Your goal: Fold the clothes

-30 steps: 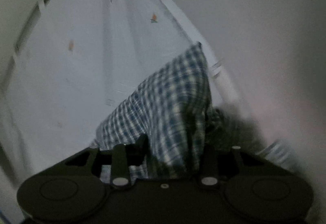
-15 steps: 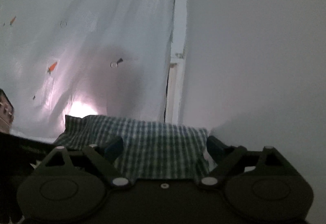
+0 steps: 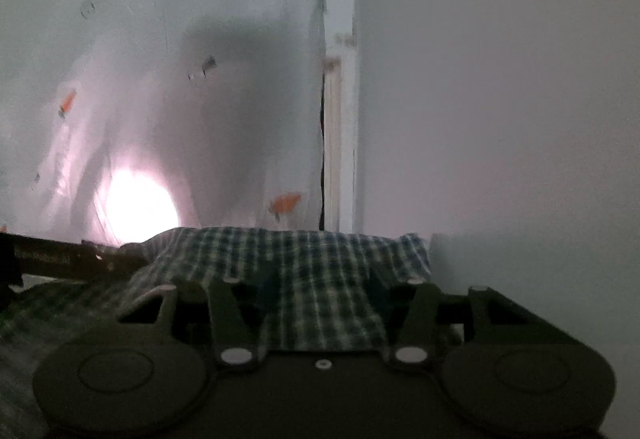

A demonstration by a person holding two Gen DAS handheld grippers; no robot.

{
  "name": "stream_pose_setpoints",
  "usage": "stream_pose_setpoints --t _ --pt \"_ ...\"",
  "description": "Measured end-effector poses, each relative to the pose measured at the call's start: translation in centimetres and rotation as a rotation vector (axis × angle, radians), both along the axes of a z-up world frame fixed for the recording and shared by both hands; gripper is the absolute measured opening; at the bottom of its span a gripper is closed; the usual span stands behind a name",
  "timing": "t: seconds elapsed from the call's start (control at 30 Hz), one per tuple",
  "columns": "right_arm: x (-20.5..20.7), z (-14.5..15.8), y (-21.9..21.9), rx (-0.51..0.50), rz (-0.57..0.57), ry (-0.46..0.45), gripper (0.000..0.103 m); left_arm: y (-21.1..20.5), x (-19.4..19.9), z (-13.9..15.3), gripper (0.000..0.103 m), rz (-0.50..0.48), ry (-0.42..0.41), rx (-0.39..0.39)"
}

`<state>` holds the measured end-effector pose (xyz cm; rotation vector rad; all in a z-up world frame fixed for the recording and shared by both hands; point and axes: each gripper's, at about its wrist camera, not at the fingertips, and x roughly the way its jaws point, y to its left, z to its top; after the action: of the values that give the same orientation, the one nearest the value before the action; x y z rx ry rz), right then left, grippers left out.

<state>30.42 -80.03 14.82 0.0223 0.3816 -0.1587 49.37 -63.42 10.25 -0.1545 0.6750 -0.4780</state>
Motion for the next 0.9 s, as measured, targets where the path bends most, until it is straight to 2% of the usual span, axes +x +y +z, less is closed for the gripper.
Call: stream_pose_setpoints --t 0.1,0.2,0.27,0.33,0.4,0.47,0.5,0.53,0.67,0.8,0.9 --pt "1.6 -3.0 0.3 -0.045 -0.001 0.017 0.052 0.0 -0.1 -2.2 0.088 -0.011 0.0 0.011" --pt "2.8 -4.7 -1.1 0.014 -0.007 0.033 0.052 0.0 -0.9 -3.9 0.093 -0.027 -0.008 0.02" --pt "2.8 -4.8 -1.5 0.025 -0.007 0.041 0.053 0.8 -2.0 -3.5 0.093 -0.032 0.007 -0.004" --pt "2.6 -4.3 -1.1 0.0 -0.004 0.054 0.054 1.5 -2.4 -2.0 0.093 -0.047 -0.007 -0.009" --pt "2.3 -3.2 -0.4 -0.029 0.004 0.059 0.057 2.7 -3.8 -0.1 0.092 -0.053 -0.061 -0.01" --pt "1.5 -1.8 0.4 -0.068 -0.01 0.044 0.073 4.4 -5.6 1.7 0.092 -0.043 -0.137 -0.025" --pt "1.0 -1.1 0.8 -0.084 -0.023 0.03 0.09 5.6 -6.8 2.7 0.092 -0.037 -0.173 -0.041" --pt "0.2 -0.2 1.3 -0.091 -0.034 0.002 0.1 7.0 -7.9 3.6 0.092 -0.029 -0.203 -0.057" --pt "-4.0 3.2 4.2 -0.095 -0.075 -0.15 0.103 12.7 -13.5 6.9 0.103 0.015 -0.315 -0.108" --pt "-7.1 4.4 8.9 -0.165 -0.048 -0.192 0.103 18.1 -19.7 8.8 0.103 0.055 -0.444 -0.078" --pt "-9.3 4.0 13.5 -0.249 -0.042 -0.218 0.103 21.6 -23.4 9.1 0.103 0.078 -0.467 -0.044"
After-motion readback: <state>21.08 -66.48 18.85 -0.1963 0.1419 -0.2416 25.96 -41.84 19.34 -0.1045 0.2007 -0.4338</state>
